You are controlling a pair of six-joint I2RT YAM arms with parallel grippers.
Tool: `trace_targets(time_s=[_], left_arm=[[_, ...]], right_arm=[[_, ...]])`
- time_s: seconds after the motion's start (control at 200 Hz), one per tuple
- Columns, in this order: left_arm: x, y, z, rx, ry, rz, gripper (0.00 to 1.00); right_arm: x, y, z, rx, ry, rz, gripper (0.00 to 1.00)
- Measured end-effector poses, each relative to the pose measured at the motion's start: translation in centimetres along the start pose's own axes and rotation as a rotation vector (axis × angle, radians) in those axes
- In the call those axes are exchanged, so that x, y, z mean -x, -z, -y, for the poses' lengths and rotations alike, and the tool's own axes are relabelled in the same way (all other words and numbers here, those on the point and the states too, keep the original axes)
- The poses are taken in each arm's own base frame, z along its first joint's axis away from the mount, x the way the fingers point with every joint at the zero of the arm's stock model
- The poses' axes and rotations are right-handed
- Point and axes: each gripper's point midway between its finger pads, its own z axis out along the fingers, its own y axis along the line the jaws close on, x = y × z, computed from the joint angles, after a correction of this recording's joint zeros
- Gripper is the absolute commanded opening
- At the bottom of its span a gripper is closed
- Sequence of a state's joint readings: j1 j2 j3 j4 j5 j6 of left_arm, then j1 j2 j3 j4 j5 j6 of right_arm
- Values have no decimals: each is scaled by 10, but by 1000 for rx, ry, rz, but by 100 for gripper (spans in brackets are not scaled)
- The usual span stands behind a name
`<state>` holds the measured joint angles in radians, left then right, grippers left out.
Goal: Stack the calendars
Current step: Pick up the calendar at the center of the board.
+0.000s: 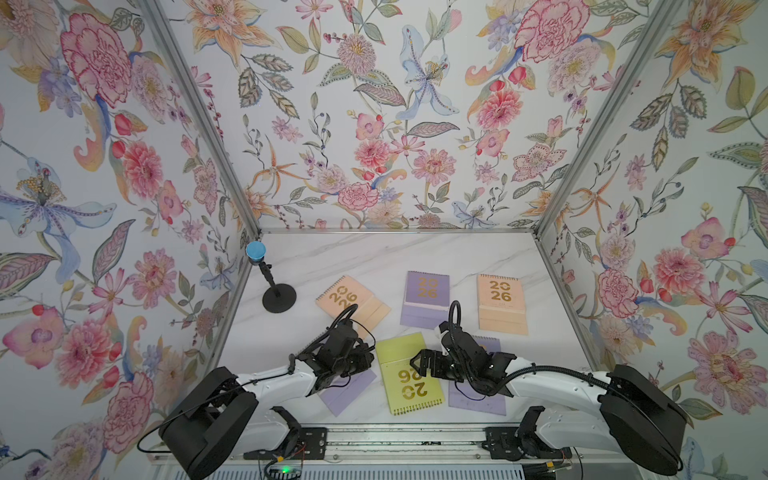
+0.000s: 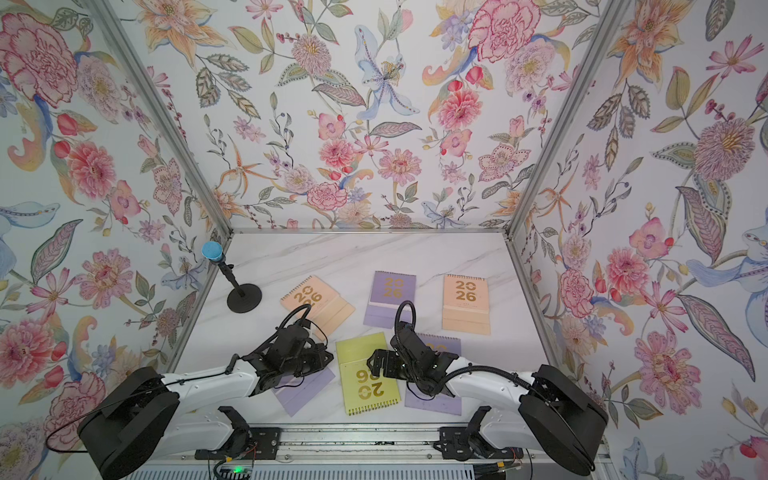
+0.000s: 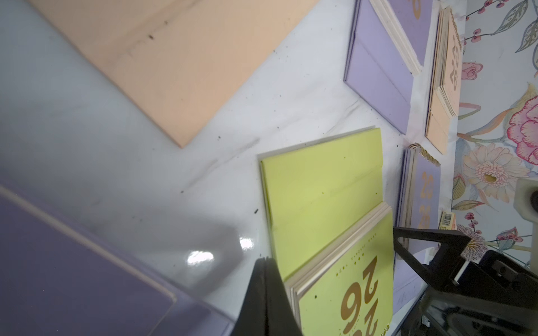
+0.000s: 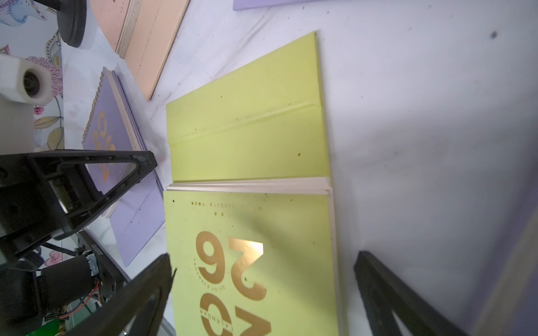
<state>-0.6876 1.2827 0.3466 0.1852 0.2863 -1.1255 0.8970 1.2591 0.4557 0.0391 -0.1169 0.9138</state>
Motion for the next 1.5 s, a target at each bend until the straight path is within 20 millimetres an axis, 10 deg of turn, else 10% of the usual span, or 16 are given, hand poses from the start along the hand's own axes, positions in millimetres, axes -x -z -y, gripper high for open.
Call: trace_targets(time_s=[1.101,1.501], left_arm=[[-5,-23,16,-114,20,-47,0],[-6,-24,18,-126,32,-57,0]], right_arm=[[4,26,-9,353,-74,18,83],[4,22,-13,384,-84,4,27]])
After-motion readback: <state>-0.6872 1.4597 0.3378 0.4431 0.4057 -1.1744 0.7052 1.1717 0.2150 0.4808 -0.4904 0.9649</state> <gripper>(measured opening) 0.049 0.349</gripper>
